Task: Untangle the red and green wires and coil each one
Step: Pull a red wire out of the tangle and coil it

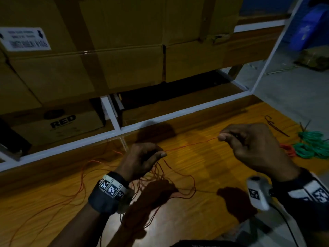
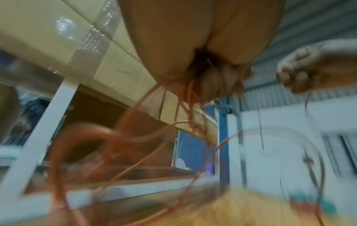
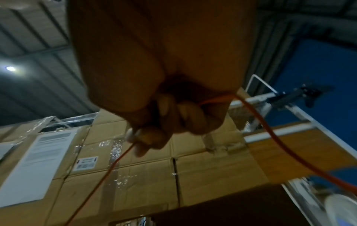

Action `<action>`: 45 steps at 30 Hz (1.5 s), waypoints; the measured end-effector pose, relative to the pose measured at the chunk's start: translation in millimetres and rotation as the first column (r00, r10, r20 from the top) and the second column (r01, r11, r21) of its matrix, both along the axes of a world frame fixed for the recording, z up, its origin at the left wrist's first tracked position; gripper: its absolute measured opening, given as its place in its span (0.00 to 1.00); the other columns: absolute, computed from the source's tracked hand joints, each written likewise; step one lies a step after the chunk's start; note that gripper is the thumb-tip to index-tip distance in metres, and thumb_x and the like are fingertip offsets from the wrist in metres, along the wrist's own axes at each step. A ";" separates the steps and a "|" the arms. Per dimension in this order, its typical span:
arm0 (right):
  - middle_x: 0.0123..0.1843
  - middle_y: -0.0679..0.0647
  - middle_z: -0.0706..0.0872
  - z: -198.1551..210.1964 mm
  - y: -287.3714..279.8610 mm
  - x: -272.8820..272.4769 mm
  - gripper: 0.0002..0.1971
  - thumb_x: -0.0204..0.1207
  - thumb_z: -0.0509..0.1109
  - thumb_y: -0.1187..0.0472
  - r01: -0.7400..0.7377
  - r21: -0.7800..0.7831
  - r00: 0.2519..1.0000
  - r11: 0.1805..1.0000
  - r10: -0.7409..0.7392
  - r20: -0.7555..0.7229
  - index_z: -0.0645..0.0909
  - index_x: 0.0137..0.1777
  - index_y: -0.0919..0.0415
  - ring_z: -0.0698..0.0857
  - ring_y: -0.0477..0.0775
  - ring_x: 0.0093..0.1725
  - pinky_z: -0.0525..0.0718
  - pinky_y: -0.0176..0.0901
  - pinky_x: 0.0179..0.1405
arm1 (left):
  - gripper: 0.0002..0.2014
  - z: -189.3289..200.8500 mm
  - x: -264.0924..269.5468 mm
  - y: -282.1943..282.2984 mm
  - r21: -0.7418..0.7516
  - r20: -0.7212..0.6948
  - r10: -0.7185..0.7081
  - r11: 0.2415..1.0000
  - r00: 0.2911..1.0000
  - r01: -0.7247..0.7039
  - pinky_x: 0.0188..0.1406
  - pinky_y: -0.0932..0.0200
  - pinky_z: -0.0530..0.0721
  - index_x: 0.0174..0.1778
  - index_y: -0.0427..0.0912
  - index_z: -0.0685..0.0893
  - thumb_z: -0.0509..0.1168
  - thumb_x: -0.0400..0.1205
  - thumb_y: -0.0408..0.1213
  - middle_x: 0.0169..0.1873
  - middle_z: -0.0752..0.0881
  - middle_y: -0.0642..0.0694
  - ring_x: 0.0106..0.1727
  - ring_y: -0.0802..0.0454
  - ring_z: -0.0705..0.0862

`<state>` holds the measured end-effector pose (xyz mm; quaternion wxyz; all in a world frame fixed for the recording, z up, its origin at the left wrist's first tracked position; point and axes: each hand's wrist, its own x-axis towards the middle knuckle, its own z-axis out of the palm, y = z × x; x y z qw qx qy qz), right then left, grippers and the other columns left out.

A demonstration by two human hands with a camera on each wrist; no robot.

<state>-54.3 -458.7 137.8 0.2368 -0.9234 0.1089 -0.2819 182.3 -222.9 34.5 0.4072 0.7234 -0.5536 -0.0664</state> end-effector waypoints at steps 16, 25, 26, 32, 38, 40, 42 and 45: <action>0.37 0.46 0.87 -60.1 54.7 54.8 0.07 0.86 0.69 0.48 -0.003 0.029 0.934 1.000 0.013 -0.358 0.87 0.54 0.46 0.82 0.46 0.34 0.85 0.57 0.31 | 0.07 3.1 -33.8 -33.1 0.019 0.144 -0.050 0.999 0.988 0.047 0.35 0.50 0.85 0.54 0.47 0.91 0.68 0.87 0.44 0.43 0.90 0.52 0.40 0.57 0.87; 0.36 0.46 0.90 -5.6 31.4 25.5 0.03 0.80 0.77 0.63 -0.002 -0.048 0.999 0.999 0.000 -0.046 0.92 0.47 0.55 0.86 0.48 0.33 0.88 0.54 0.28 | 0.08 2.2 -17.9 -25.8 -0.168 -0.114 0.003 0.985 0.994 -0.022 0.51 0.56 0.89 0.53 0.49 0.94 0.72 0.84 0.46 0.50 0.92 0.54 0.56 0.57 0.89; 0.36 0.46 0.90 -2.7 25.6 22.0 0.04 0.79 0.78 0.64 0.023 -0.023 1.000 0.999 -0.024 -0.020 0.92 0.47 0.55 0.87 0.48 0.34 0.88 0.55 0.30 | 0.06 4.0 -15.8 -26.4 -0.196 -0.233 -0.003 0.980 0.972 -0.044 0.53 0.55 0.90 0.52 0.49 0.94 0.72 0.85 0.44 0.49 0.93 0.54 0.55 0.56 0.90; 0.36 0.43 0.90 -8.1 7.0 9.8 0.07 0.78 0.77 0.67 0.089 0.093 0.996 0.992 -0.090 0.011 0.92 0.45 0.52 0.88 0.40 0.37 0.86 0.45 0.31 | 0.08 -3.5 5.2 -20.5 -0.155 -0.414 0.059 0.979 0.908 -0.134 0.54 0.33 0.89 0.47 0.42 0.95 0.71 0.86 0.38 0.44 0.95 0.49 0.51 0.47 0.93; 0.36 0.45 0.88 -34.3 15.1 21.9 0.08 0.84 0.73 0.63 0.098 0.257 0.991 0.961 -0.070 -0.115 0.87 0.44 0.50 0.87 0.40 0.40 0.86 0.47 0.37 | 0.09 -0.4 -5.7 -27.5 -0.057 -0.460 0.183 0.970 0.869 -0.234 0.44 0.51 0.87 0.44 0.44 0.93 0.69 0.87 0.38 0.40 0.94 0.50 0.45 0.53 0.92; 0.37 0.46 0.87 -38.7 13.6 22.1 0.07 0.84 0.73 0.60 0.098 0.259 0.984 0.961 -0.055 -0.169 0.86 0.44 0.48 0.85 0.42 0.38 0.83 0.47 0.35 | 0.10 3.9 -8.5 -28.2 -0.082 -0.538 0.172 0.964 0.825 -0.255 0.40 0.54 0.85 0.44 0.39 0.91 0.66 0.88 0.36 0.40 0.93 0.46 0.44 0.49 0.92; 0.39 0.44 0.87 -42.8 13.1 20.8 0.07 0.84 0.73 0.57 0.101 0.223 0.971 0.970 -0.047 -0.234 0.85 0.44 0.45 0.84 0.44 0.38 0.83 0.53 0.34 | 0.09 12.0 -10.4 -28.4 -0.127 -0.656 0.126 0.953 0.745 -0.273 0.36 0.53 0.84 0.46 0.37 0.89 0.65 0.89 0.34 0.39 0.92 0.42 0.43 0.43 0.91; 0.42 0.42 0.88 -50.2 19.1 21.7 0.06 0.81 0.77 0.54 0.091 0.236 0.935 0.967 -0.002 -0.354 0.85 0.44 0.42 0.86 0.44 0.42 0.88 0.59 0.42 | 0.09 26.8 -18.0 -34.8 -0.168 -0.767 0.047 0.948 0.640 -0.271 0.27 0.57 0.77 0.45 0.38 0.89 0.65 0.88 0.32 0.37 0.90 0.40 0.34 0.46 0.87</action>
